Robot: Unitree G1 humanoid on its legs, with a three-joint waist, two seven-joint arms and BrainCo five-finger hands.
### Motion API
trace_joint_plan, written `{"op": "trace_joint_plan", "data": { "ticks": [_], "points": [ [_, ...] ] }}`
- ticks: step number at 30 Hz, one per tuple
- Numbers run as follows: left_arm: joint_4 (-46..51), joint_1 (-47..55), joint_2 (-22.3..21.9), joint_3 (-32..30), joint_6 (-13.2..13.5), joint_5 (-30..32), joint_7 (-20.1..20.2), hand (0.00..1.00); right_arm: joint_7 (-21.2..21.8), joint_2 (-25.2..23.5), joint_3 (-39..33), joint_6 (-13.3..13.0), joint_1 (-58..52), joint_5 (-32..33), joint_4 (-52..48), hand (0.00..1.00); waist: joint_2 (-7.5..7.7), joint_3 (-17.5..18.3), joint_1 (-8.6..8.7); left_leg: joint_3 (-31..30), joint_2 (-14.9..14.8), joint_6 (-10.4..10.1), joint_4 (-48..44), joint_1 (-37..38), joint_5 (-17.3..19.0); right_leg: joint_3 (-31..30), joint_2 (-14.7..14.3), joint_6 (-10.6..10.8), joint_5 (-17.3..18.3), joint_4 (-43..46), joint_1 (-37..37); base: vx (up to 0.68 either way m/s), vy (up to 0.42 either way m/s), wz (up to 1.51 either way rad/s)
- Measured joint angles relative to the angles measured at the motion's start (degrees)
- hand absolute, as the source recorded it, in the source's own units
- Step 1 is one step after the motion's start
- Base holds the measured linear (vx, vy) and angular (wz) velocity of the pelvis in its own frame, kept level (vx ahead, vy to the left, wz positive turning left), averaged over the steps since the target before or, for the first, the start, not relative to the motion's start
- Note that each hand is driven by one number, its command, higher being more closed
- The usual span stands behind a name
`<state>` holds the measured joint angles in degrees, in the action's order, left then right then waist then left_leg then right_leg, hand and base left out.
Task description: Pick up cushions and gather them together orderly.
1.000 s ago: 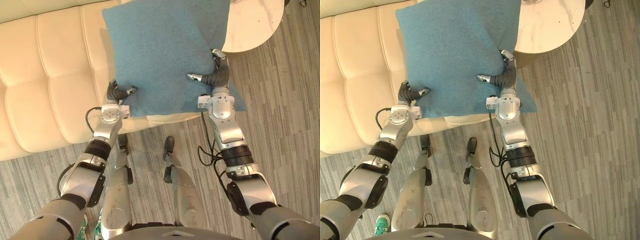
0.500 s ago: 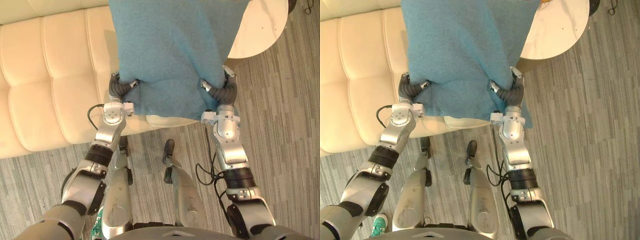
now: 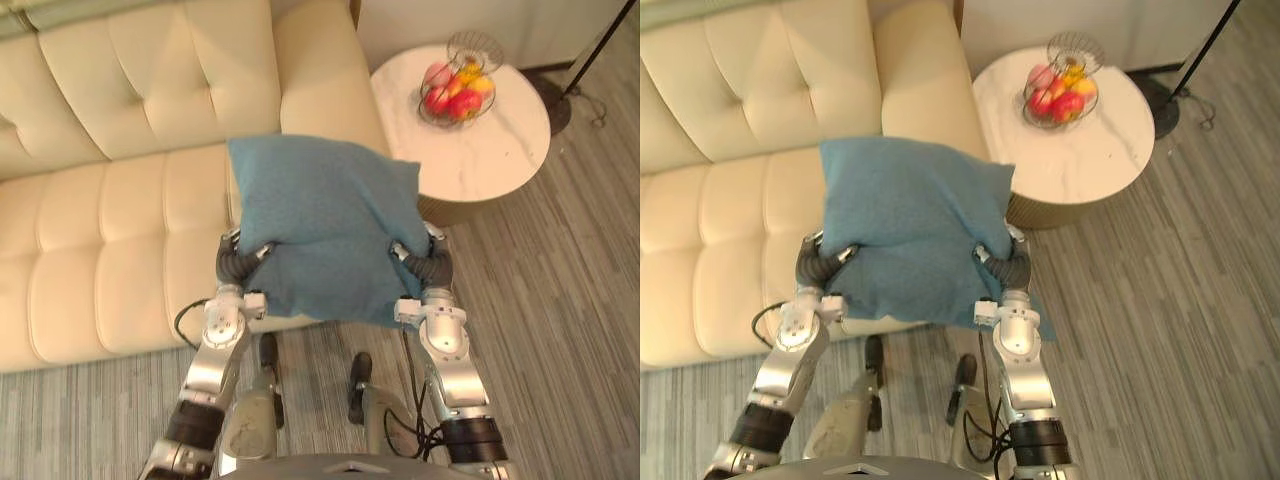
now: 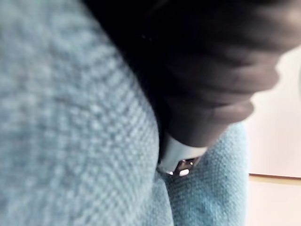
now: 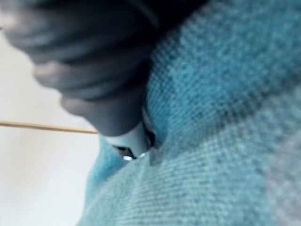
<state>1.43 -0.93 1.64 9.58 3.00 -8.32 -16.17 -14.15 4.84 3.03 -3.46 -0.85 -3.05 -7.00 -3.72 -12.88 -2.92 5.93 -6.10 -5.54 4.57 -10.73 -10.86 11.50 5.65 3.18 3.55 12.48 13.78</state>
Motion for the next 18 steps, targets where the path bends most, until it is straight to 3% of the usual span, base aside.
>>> {"op": "trace_joint_plan", "data": {
  "ticks": [6,10,11,12,13,14,15,16,17,18],
  "points": [
    [6.5,8.1,0.0,-0.7,0.0,1.7,0.3,1.0,1.3,-2.3,1.9,-0.1,-4.8,-3.6,-3.6,1.0,0.0,5.0,-0.23,-2.2,0.4,0.3,0.0,2.5,0.5,1.8,0.3,0.5,-0.8,-2.0,-4.9,0.01,0.033,0.17],
    [9.7,10.2,-0.3,-0.8,0.0,1.7,0.1,1.0,1.3,-2.2,2.8,-0.1,-5.3,-4.0,-5.0,1.0,0.06,5.4,-0.61,-3.0,0.6,0.1,-0.2,2.1,0.7,4.2,1.4,0.7,-0.7,-0.5,-5.4,-0.04,0.035,0.36],
    [10.6,10.2,-0.7,-0.9,0.0,1.7,-0.1,1.0,1.1,-2.2,2.9,-0.1,-5.3,-4.1,-6.3,1.0,0.08,5.4,-0.32,-1.1,0.0,0.8,-2.5,-0.7,3.1,6.2,2.1,0.7,-0.8,0.0,-5.0,-0.11,0.012,0.68],
    [11.1,10.1,-1.0,-0.8,0.1,1.7,-0.1,1.0,0.9,-2.0,2.8,-0.1,-5.3,-4.1,-7.4,1.0,0.9,5.9,-0.15,3.8,-0.9,1.2,-6.2,-3.4,7.8,7.9,3.8,0.5,-1.3,-0.3,-4.2,-0.11,0.029,0.76],
    [11.1,10.0,-1.1,-0.8,0.2,1.6,-0.2,1.0,0.9,-2.0,2.8,-0.1,-5.2,-4.1,-7.7,1.0,1.47,6.2,-0.18,6.5,-1.4,2.6,-8.8,-4.9,9.1,8.4,4.9,0.5,-1.5,-0.5,-3.4,-0.14,0.145,0.68],
    [11.1,10.0,-1.1,-0.6,0.3,1.3,-0.4,1.0,0.3,-1.7,2.8,-0.1,-4.3,-4.1,-7.8,1.0,2.27,6.4,-0.17,12.6,-3.2,7.0,-16.6,-7.6,11.7,9.4,7.4,0.8,-2.1,-0.1,-2.6,-0.13,0.236,0.64],
    [11.1,10.0,-1.3,0.2,0.3,0.8,-0.6,1.0,-0.4,-1.6,2.5,-0.1,-4.2,-4.1,-7.8,1.0,2.41,6.7,0.28,17.1,-5.9,7.6,-22.6,-8.0,12.8,10.3,9.4,1.7,-2.8,-0.1,-3.0,-0.1,0.263,0.61],
    [11.0,10.0,-1.4,0.6,0.3,0.7,-0.7,1.0,-0.8,-1.5,2.4,-0.1,-4.2,-4.1,-7.8,1.0,2.3,6.8,0.49,18.6,-7.3,7.3,-24.2,-7.5,13.3,10.8,10.0,2.2,-3.2,-0.5,-3.5,-0.03,0.28,0.7],
    [10.7,9.8,-1.8,1.6,0.5,0.6,-0.7,1.0,-1.5,-0.6,2.2,-0.1,-4.4,-4.1,-7.8,1.0,1.7,7.5,1.01,21.6,-11.2,6.2,-26.2,-6.1,14.2,12.2,11.3,3.9,-4.4,-1.7,-4.6,0.0,0.265,0.51],
    [10.4,9.6,-2.0,2.0,0.7,0.6,-0.7,1.0,-1.5,-0.1,1.8,-0.1,-4.4,-4.1,-7.8,1.0,1.07,8.0,1.15,22.2,-12.2,5.9,-26.1,-5.4,14.3,12.6,11.6,4.6,-4.9,-2.0,-4.8,-0.01,0.398,0.67]
  ]
}}
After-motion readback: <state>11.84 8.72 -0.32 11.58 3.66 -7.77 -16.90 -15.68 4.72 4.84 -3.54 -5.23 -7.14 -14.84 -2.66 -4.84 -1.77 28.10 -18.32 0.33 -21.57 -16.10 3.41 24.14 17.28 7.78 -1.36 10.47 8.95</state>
